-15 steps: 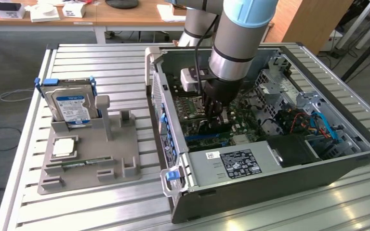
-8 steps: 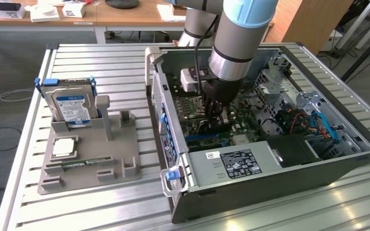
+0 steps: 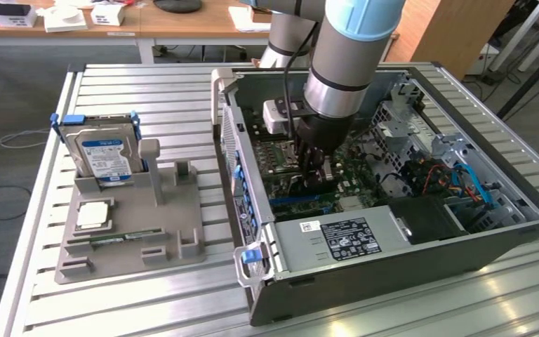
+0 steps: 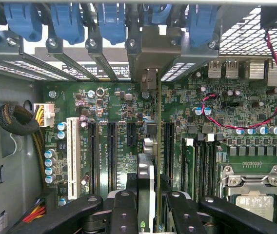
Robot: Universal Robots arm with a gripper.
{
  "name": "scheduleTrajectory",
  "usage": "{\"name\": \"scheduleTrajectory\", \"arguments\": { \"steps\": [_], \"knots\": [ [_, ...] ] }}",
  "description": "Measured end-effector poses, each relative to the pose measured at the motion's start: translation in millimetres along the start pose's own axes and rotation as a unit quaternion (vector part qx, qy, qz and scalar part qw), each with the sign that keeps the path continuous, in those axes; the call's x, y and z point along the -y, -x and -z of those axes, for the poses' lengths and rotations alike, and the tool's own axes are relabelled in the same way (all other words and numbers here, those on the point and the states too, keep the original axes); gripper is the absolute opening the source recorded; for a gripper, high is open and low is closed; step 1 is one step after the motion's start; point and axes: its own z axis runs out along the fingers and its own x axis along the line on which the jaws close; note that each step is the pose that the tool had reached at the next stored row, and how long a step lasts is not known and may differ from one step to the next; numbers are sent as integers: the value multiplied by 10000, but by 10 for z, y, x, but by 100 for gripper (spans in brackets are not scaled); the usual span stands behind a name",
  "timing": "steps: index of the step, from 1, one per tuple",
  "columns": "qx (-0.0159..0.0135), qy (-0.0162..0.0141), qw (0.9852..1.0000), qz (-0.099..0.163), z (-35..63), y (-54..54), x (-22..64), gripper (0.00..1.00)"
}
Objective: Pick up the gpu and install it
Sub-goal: 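Insert the gpu into the slot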
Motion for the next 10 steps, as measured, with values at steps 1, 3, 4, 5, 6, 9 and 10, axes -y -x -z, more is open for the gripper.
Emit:
{"name": "scheduleTrajectory", "arguments": {
  "steps": [1,3,4,5,6,9,10],
  "knots": [
    [0,0,10000,0,0,0,0,27],
    [0,0,10000,0,0,0,0,27],
    [0,0,10000,0,0,0,0,27],
    [0,0,10000,0,0,0,0,27],
    [0,0,10000,0,0,0,0,27],
    [0,0,10000,0,0,0,0,27],
    [0,0,10000,0,0,0,0,27]
  ]
}}
